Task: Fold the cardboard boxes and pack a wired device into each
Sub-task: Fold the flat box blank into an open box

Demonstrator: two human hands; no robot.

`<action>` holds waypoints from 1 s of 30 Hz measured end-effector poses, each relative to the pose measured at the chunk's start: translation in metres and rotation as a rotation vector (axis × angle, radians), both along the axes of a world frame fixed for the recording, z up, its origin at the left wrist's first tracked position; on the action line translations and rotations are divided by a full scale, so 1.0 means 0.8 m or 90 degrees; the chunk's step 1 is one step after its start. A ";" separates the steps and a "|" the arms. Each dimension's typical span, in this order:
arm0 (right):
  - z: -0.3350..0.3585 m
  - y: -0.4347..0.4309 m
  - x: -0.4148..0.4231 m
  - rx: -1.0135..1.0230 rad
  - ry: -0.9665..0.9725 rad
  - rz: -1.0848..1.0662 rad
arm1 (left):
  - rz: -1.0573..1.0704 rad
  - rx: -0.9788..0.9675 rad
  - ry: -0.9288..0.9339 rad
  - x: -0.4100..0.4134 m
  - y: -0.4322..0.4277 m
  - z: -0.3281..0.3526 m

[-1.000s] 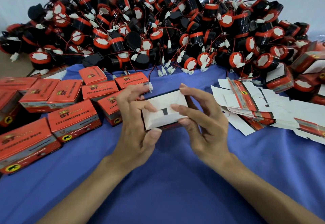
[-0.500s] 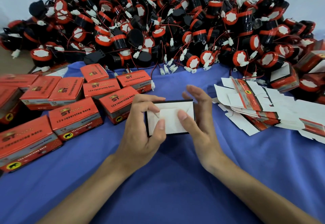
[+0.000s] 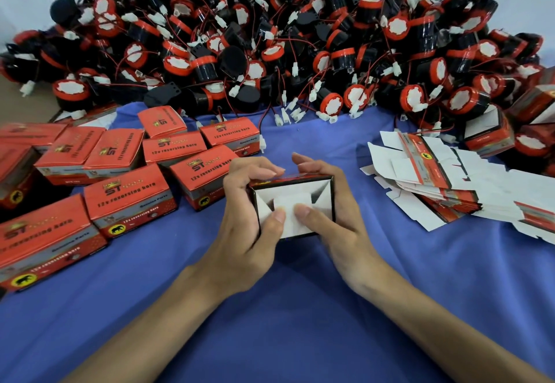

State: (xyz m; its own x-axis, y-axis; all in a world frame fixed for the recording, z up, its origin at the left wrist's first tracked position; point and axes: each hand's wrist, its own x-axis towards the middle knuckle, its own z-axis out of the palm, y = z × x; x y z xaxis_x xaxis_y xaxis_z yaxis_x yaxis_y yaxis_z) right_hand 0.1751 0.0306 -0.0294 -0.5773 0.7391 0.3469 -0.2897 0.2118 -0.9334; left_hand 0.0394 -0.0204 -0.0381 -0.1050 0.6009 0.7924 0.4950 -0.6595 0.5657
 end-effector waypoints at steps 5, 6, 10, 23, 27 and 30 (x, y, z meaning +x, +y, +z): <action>-0.004 0.006 0.000 0.018 0.001 -0.015 | 0.002 -0.026 0.006 0.002 0.000 -0.002; -0.005 0.007 0.000 0.019 -0.001 -0.014 | 0.008 -0.033 0.005 0.002 0.000 -0.002; -0.005 0.011 0.003 -0.012 0.032 0.029 | 0.048 -0.066 0.008 0.001 -0.001 -0.002; 0.004 0.017 0.003 0.514 -0.147 -0.180 | -0.024 -0.356 -0.306 -0.016 0.006 0.012; -0.001 0.010 0.002 0.504 -0.120 -0.196 | -0.043 -0.306 -0.324 -0.019 0.007 0.012; -0.001 0.008 0.003 0.337 -0.104 -0.196 | -0.037 -0.272 -0.278 -0.020 0.006 0.011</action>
State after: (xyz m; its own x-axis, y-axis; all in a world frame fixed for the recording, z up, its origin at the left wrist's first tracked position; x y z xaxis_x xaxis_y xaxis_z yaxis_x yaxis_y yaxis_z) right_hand 0.1772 0.0373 -0.0301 -0.4421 0.6321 0.6364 -0.0049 0.7078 -0.7064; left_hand 0.0231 -0.0157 -0.0291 -0.3238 0.8702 0.3714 0.1278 -0.3487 0.9285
